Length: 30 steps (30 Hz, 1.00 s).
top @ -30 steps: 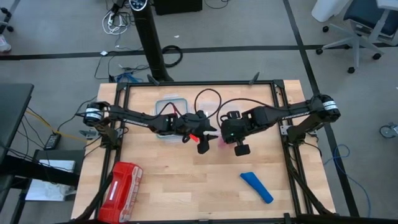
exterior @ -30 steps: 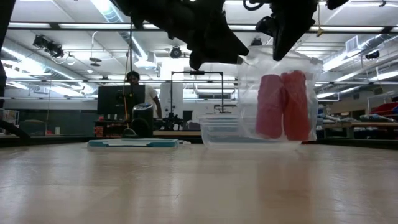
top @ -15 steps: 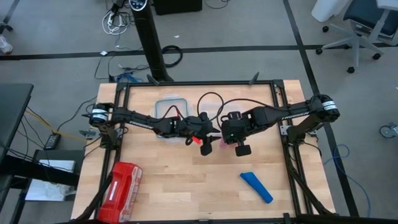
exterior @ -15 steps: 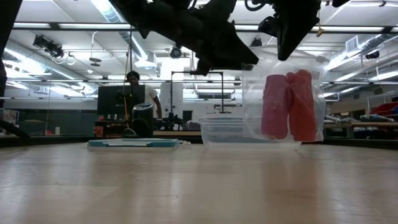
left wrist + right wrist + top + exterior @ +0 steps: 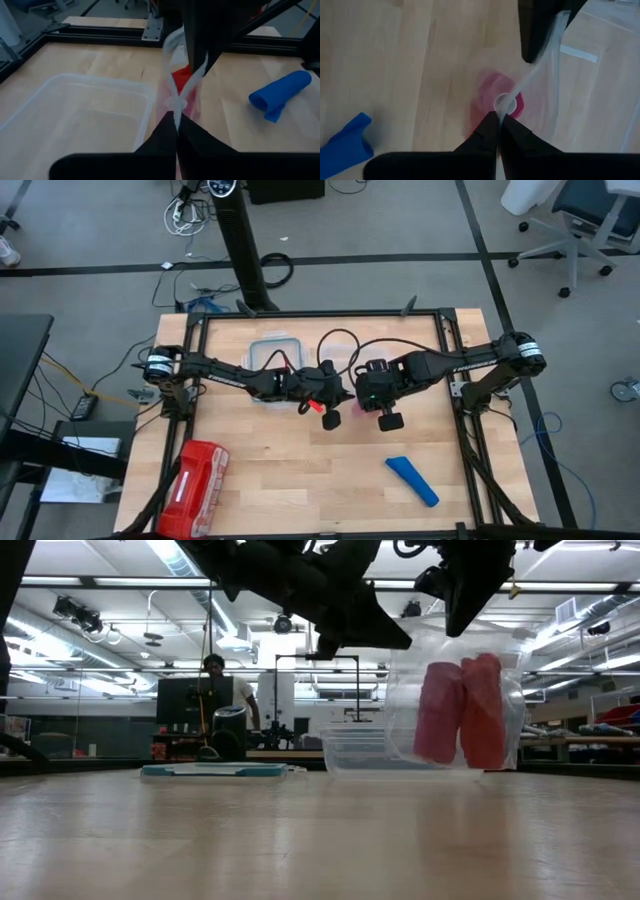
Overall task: Roll bandage
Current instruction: Put the blue bandage into the transparent zip bag
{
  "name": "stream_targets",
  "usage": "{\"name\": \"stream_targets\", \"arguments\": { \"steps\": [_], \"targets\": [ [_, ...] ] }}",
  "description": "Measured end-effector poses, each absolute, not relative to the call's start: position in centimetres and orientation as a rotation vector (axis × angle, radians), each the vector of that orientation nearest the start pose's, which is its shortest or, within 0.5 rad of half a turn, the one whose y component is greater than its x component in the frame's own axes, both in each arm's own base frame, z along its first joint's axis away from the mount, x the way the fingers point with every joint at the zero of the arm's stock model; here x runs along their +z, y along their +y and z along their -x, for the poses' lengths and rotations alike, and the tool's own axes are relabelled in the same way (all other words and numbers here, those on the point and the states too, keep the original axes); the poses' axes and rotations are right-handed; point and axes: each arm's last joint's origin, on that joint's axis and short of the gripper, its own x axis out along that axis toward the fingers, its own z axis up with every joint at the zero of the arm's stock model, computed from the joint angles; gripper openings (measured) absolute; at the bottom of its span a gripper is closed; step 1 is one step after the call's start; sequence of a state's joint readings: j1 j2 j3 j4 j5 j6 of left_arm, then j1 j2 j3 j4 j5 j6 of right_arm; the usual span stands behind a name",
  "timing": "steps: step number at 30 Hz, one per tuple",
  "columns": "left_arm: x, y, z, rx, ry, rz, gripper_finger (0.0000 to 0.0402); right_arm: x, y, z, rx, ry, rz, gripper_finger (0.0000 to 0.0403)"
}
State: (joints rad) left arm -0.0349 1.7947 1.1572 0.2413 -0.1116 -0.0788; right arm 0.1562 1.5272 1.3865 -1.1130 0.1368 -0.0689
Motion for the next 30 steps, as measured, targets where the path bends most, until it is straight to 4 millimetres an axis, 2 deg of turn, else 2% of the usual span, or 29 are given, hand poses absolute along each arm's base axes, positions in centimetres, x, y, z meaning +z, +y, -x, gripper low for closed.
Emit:
{"name": "stream_targets", "arguments": {
  "steps": [4,10,15,18,25,30],
  "targets": [
    [22.5,-1.1,-40.0,0.091,0.407,0.039,0.0001,30.1,4.2,-28.7,0.072,1.239,0.261,0.0040],
    [22.5,-0.9,-40.0,0.078,0.410,0.029,0.0001,29.9,5.0,-29.2,0.173,1.190,0.395,0.0086],
    [22.6,-0.9,-40.0,0.031,0.397,0.042,0.0000,29.7,5.3,-29.7,0.139,1.174,0.517,0.0123],
    [22.5,-0.9,-40.0,0.026,0.403,0.042,0.0000,29.7,5.3,-29.8,0.134,1.162,0.523,0.0139],
    [22.5,-0.9,-40.0,0.013,0.408,0.051,0.0000,29.7,5.4,-30.0,0.133,1.148,0.515,0.0157],
    [22.5,-0.9,-40.0,0.011,0.412,0.052,0.0000,28.2,5.4,-29.8,0.143,1.171,0.525,0.0159]
  ]
}}
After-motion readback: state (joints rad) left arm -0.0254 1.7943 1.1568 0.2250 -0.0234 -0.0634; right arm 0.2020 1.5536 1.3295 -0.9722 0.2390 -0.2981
